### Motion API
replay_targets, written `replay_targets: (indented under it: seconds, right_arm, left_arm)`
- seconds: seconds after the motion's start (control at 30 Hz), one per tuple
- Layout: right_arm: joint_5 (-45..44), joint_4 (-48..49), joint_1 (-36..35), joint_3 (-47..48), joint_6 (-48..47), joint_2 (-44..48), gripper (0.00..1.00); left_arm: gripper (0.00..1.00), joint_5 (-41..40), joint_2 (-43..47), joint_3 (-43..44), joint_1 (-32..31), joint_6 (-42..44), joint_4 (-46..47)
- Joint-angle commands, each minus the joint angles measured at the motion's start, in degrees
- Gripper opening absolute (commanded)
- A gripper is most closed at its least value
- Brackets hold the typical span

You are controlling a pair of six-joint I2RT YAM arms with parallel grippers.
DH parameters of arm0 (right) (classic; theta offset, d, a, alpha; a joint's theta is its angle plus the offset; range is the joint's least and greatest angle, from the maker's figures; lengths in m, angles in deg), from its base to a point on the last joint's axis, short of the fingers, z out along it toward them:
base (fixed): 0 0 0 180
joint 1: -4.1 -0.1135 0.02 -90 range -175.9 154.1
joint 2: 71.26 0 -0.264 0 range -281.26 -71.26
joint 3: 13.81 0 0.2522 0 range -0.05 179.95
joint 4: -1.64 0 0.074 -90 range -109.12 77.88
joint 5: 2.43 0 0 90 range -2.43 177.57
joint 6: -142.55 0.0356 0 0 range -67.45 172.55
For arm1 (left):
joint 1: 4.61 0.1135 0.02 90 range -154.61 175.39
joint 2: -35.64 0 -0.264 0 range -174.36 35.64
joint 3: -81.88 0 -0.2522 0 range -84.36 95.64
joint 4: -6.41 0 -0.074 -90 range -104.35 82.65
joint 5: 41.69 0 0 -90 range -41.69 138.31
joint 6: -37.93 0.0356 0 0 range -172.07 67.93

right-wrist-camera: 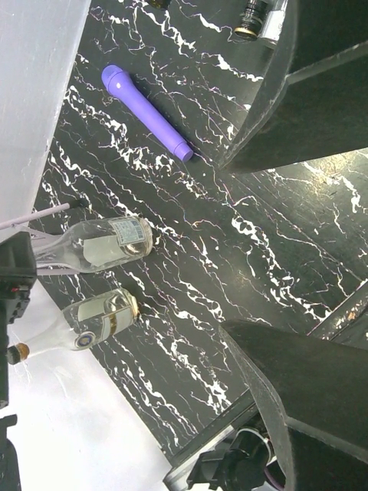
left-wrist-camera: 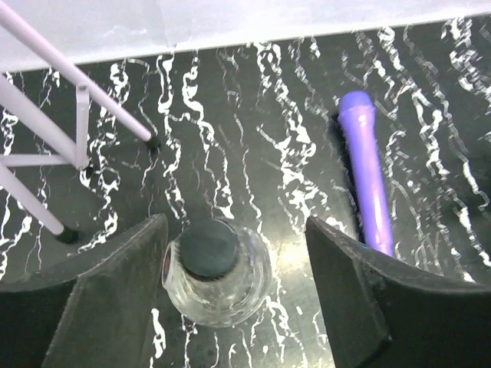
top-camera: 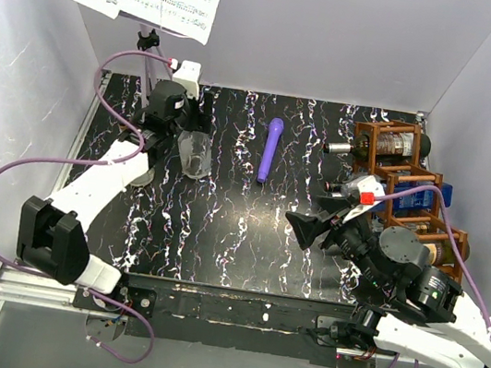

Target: Take the wine bottle off the wine rack

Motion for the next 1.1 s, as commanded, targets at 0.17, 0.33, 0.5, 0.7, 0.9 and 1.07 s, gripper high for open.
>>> replay_targets:
  seconds: [0.17,0.33,0.5,0.7,0.9,1.07]
  right_arm:
    - [-1.3,0.5,0.0,3.7,0.9,-1.0,0.84]
    - [-4.6,0.9,0.0,3.5,-4.1,-1.8,0.84]
    - [-7.5,-1.5,0.0,4.7,-13.8,-4.1,0.84]
    - [-14.4,-12.1,0.0,9.6,-28.5,-9.6,0.86]
    - [-10.9,-41.5,0.0,14.8,-45.9,-16.5,0.81]
    - [-8.9,-62.4,0.0,14.9,-48.2,-19.9,0.79]
  left_arm:
    - [0.83,3.4,7.8,2.5,0.1,0.2,2.8]
    - [0.98,10.7,13.9,6.2,0.1,-2.0,-3.5]
    - [0.98,21.2,23.3,3.5,0.1,-4.8,-7.0]
    - [0.98,37.1,34.1,-6.2,0.1,-7.9,-9.8]
    - [0.98,40.0,45.8,-20.5,0.1,-8.7,-11.0]
    - [0.98,37.9,52.3,-27.4,0.1,-8.2,-12.4]
